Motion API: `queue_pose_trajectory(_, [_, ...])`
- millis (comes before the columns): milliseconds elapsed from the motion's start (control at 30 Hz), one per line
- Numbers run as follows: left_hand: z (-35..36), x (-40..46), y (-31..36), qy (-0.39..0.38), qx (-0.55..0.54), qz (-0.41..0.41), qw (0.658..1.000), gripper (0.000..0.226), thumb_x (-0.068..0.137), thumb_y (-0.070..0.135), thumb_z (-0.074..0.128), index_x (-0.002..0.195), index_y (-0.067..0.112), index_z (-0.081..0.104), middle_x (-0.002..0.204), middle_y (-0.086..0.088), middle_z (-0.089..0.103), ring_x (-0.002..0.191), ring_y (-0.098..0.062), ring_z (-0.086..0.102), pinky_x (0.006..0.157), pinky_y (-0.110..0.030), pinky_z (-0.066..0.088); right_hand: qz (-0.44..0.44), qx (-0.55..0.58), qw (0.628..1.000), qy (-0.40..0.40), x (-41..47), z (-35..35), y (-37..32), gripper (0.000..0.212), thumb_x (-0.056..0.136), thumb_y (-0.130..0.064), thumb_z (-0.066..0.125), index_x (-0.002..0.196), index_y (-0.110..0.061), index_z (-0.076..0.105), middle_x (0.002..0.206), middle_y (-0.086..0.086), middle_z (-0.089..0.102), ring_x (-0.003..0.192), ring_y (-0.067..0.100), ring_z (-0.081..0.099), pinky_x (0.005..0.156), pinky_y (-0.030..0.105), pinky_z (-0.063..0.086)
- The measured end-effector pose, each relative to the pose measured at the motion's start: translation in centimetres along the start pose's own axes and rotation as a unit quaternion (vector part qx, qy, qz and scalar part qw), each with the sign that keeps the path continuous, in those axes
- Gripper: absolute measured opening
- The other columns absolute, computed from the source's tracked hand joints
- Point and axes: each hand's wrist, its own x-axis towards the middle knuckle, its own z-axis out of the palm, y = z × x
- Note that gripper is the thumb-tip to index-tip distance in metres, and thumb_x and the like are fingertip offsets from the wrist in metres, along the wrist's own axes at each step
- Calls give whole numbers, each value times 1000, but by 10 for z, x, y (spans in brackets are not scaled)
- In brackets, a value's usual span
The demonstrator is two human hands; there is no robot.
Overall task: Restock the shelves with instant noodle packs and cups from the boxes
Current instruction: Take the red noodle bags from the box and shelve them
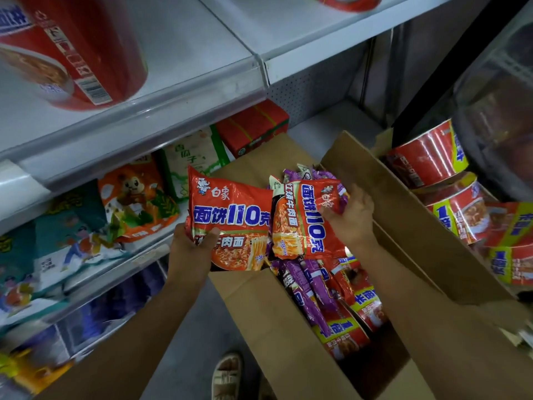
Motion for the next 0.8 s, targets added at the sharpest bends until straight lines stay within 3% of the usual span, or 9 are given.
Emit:
queue_pose_trajectory(100, [1,-1,2,2,1,8,1000,34,92,18,61,122,14,46,103,2,58,77,-6,56,59,-18,40,170,109,979,-30,-24,10,16,84,71,-43,79,132,-7,34,131,17,50,121,35,52,99,52,44])
queue_pose_trajectory(167, [1,0,3,-1,3,15,1000,34,92,17,61,122,13,46,104,1,58,79,-8,58,60,-18,41,240,144,958,-62,-36,17,19,79,73,-47,77,127,-6,37,125,15,57,110,34,60,92,46,50])
queue_pose_trajectory(267, [1,3,1,-5,4,18,1000,35,91,17,62,122,12,47,106,-1,60,89,-18,61,66,-24,46,225,155,959,-71,-41,27,20,56,79,-39,74,121,-6,53,120,12,64,104,27,64,73,29,49])
queue_pose_trajectory(333, [0,5,-1,-9,4,19,1000,34,91,17,62,121,13,47,106,-1,61,86,-16,61,65,-24,46,202,157,965,-50,-37,29,18,46,81,-31,74,116,-5,58,117,12,66,100,25,65,66,22,45])
queue_pose_trajectory(500, [0,8,-5,-4,14,22,1000,28,91,18,61,114,19,45,103,1,59,86,-16,60,61,-20,43,150,131,980,-24,-11,21,16,42,79,-26,76,114,-8,60,115,12,66,106,31,63,98,47,46])
queue_pose_trajectory(667, [1,11,-8,-1,14,18,1000,35,91,19,62,122,16,46,107,0,60,92,-20,60,71,-27,47,66,12,998,4,9,14,13,51,84,-30,71,128,-11,52,128,14,57,122,33,49,105,53,36])
queue_pose_trajectory(733, [2,13,-9,0,12,16,1000,36,91,19,63,122,14,47,107,-1,60,90,-19,61,72,-28,48,87,28,996,21,6,18,13,67,82,-32,73,138,-13,41,138,18,43,131,35,37,108,52,33])
queue_pose_trajectory(800, [4,15,-9,-3,4,13,1000,39,90,19,64,124,11,48,108,-2,62,88,-17,62,65,-24,47,168,79,982,29,-2,24,16,92,77,-40,76,147,-11,24,147,21,28,137,37,27,110,53,30])
